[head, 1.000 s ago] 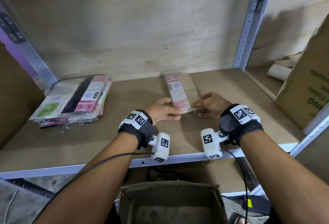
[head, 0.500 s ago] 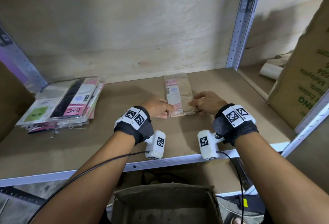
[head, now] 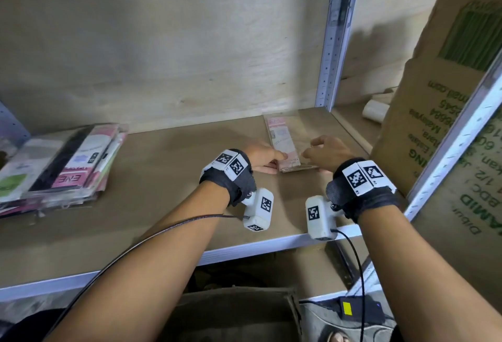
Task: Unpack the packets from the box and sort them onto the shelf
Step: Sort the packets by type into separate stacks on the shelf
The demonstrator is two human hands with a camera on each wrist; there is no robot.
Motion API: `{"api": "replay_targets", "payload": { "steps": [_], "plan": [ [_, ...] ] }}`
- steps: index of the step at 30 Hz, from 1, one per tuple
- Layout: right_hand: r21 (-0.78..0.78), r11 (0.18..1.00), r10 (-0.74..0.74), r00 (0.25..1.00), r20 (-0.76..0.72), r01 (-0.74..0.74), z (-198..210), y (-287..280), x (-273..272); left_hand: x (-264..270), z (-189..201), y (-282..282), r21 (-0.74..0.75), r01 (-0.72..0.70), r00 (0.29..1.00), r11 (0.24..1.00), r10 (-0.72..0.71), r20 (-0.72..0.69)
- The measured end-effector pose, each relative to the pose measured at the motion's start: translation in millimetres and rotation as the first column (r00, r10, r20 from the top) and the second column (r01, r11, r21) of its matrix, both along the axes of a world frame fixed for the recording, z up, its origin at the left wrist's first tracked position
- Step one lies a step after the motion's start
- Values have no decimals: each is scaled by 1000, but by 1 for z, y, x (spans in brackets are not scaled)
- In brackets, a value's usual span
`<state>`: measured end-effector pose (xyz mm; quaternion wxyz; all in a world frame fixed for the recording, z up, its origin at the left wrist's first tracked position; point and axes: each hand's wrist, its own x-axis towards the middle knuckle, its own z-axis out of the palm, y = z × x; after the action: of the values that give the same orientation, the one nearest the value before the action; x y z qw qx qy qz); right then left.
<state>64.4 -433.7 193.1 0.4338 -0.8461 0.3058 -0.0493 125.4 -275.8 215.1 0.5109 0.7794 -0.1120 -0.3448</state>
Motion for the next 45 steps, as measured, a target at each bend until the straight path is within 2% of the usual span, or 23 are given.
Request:
{"api": "replay_targets", "payload": {
  "steps": [6, 13, 16, 20, 25, 28, 31, 35, 39, 45],
  "plan": [
    [8, 1000, 14, 1000, 16, -14, -2, -14, -5, -1, 1, -21, 7, -19, 1000, 1000, 19, 3],
    [22, 1000, 10, 1000, 22, -11, 3, -18, -6, 2, 4, -17, 32, 15, 1000, 999, -15, 11],
    [-84, 996, -26, 998, 63, 32, 7, -13, -8, 10, 8, 0, 23, 9, 999, 1000, -11, 51],
    [-136, 990, 42, 989, 143, -22, 15, 9, -4, 26, 10, 50, -61, -114, 983, 992, 121, 135],
    [-120, 984, 154, 966, 210, -131, 17, 62, 14, 38, 10, 142, -129, -339, 877, 932, 363, 314],
    [-47, 965, 261, 942, 211, -257, 18, 108, 32, 40, 20, 197, -174, -431, 816, 886, 464, 345],
    [16, 908, 409, 894, 183, -419, 18, 162, 53, 47, 34, 246, -213, -499, 751, 840, 541, 378],
    [42, 819, 564, 817, 118, -572, 20, 242, 88, 59, 38, 319, -180, -571, 702, 801, 590, 400],
    [143, 795, 585, 807, 78, -590, 21, 316, 125, 68, 23, 387, -127, -660, 651, 741, 648, 395],
    [211, 819, 539, 841, 40, -534, 16, 390, 171, 66, 3, 424, -111, -662, 677, 741, 655, 337]
  ]
}}
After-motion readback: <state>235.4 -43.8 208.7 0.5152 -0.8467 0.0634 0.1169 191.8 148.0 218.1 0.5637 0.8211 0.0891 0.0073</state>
